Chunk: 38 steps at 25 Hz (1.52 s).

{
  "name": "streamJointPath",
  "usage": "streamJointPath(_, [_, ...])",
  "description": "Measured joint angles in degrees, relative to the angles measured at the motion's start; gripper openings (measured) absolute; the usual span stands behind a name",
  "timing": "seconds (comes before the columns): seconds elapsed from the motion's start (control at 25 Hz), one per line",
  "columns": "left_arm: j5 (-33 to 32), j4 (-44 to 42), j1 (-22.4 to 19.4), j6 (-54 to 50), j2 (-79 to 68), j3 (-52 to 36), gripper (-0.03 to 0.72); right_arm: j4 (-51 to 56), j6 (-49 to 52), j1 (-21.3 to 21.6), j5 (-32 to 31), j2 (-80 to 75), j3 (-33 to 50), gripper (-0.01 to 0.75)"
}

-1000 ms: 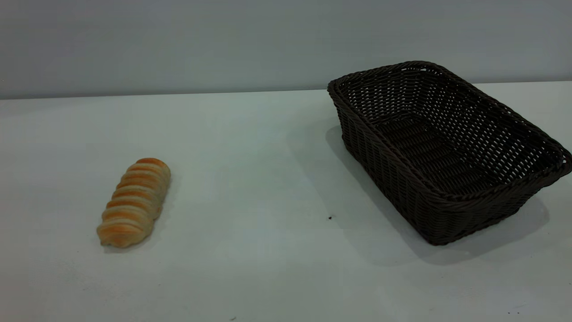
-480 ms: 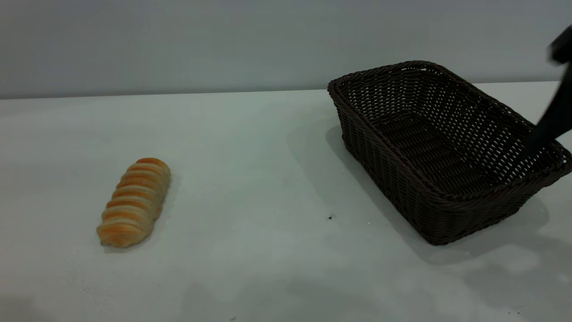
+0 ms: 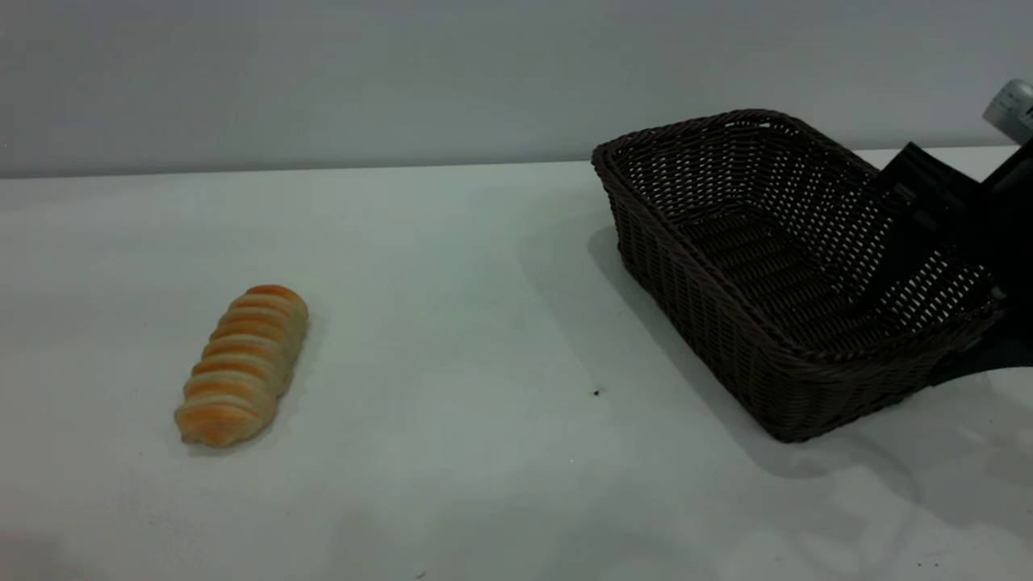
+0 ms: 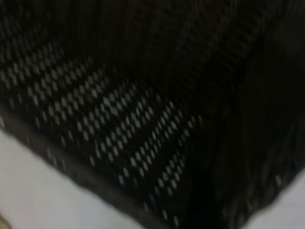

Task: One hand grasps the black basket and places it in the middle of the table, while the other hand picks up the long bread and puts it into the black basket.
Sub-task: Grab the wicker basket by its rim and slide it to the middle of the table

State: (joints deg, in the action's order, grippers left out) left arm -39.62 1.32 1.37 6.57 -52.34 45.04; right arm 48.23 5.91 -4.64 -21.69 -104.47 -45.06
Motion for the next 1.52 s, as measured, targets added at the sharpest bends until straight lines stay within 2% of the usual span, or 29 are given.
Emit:
streamJointPath(0.2, [0.0, 0.0, 0.0, 0.0, 0.0, 0.0, 0.57, 3.9, 2.5, 0.0, 4.2, -5.3, -0.3, 0.559])
streamJointPath(0.36, [0.0, 0.3, 0.0, 0.0, 0.0, 0.0, 0.57, 8.8, 3.0, 0.0, 9.9, -8.4, -0.3, 0.491])
streamJointPath(0.44, [0.0, 0.8, 0.0, 0.0, 0.0, 0.0, 0.57, 9.5, 3.0, 0.1, 10.8, -8.9, -0.3, 0.394])
streamJointPath(0.6, [0.0, 1.4, 0.0, 0.0, 0.0, 0.0, 0.57, 10.5, 3.4, 0.1, 10.8, -9.0, -0.5, 0.109])
streamJointPath(0.68, [0.0, 1.4, 0.0, 0.1, 0.0, 0.0, 0.57, 10.4, 2.9, 0.1, 10.2, -9.0, -1.0, 0.088])
streamJointPath(0.84, [0.1, 1.5, 0.0, 0.1, 0.0, 0.0, 0.57, 5.0, -0.1, 0.1, 4.2, -9.4, -5.6, 0.088])
streamJointPath(1.08, [0.2, 1.5, 0.0, 0.1, 0.0, 0.0, 0.57, -18.9, -3.3, -1.8, -15.8, -12.6, -24.3, 0.088])
streamJointPath(1.24, [0.2, 1.5, 0.0, 0.1, 0.0, 0.0, 0.57, -25.0, -8.3, -5.3, -27.4, -18.2, -36.7, 0.088])
streamJointPath(1.36, [0.2, 1.5, 0.0, 0.1, 0.0, 0.0, 0.57, -23.2, -11.9, -7.5, -30.8, -22.9, -43.1, 0.088])
streamJointPath(1.52, [0.2, 1.5, 0.0, 0.6, 0.0, 0.0, 0.57, -22.0, -12.7, -8.7, -29.1, -26.8, -46.6, 0.088])
